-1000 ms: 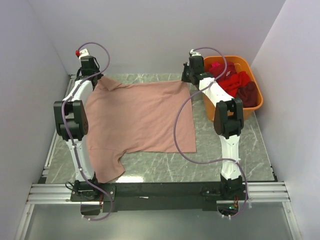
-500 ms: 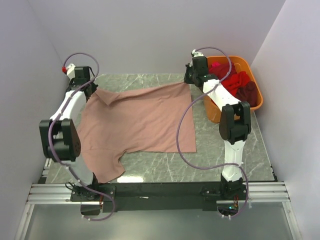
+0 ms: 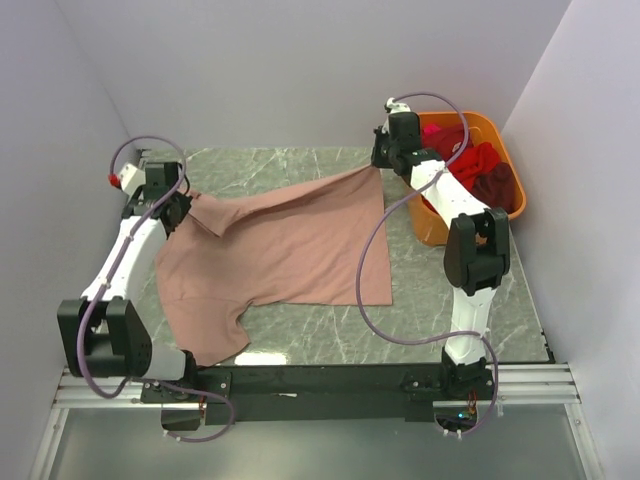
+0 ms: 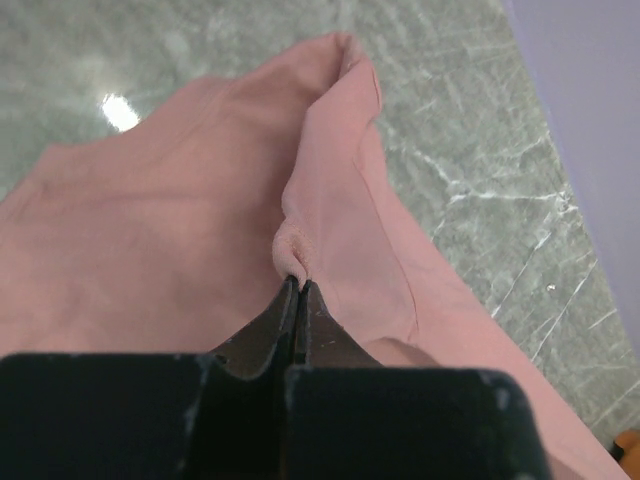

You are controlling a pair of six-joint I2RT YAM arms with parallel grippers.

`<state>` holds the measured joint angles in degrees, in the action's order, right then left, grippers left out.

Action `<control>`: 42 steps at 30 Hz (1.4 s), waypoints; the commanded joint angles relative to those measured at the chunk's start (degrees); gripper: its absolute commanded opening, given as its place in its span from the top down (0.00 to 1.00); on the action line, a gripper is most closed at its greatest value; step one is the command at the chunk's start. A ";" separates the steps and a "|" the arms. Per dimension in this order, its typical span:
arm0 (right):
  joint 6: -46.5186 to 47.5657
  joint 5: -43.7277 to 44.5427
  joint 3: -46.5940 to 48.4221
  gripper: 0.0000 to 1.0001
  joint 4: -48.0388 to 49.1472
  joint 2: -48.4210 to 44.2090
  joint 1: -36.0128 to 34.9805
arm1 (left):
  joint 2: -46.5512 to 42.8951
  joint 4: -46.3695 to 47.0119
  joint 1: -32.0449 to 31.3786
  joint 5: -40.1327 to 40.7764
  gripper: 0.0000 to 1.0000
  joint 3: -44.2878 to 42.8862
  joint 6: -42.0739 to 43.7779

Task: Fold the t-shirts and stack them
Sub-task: Fold the tshirt

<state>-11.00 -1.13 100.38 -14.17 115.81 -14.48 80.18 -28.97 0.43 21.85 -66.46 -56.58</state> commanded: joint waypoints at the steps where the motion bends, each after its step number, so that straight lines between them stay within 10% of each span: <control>1: 1.25 0.51 -1.15 1.00 0.20 -4.01 0.15 | -5.20 -1.88 -2.26 1.53 1.00 2.73 -5.38; 22: -2.44 1.31 -19.93 1.00 2.21 -13.05 0.07 | -17.87 -12.60 -5.17 3.38 0.87 19.78 -12.68; 26: -4.29 -0.54 -28.12 0.70 4.59 -17.63 -0.02 | -18.48 -13.83 -5.17 2.68 0.64 20.23 -11.02; 32: -2.36 -0.89 -26.46 0.38 2.04 -20.36 -1.25 | -21.91 -11.83 -5.17 1.71 0.00 18.47 -8.47; 42: -5.43 -5.64 -16.45 0.31 0.47 -10.18 -4.68 | -0.51 4.43 -0.70 -1.63 0.01 5.56 -0.21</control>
<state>-14.74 -4.78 79.68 -13.43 101.19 -18.98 72.88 -32.56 -2.74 21.65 -54.74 -60.58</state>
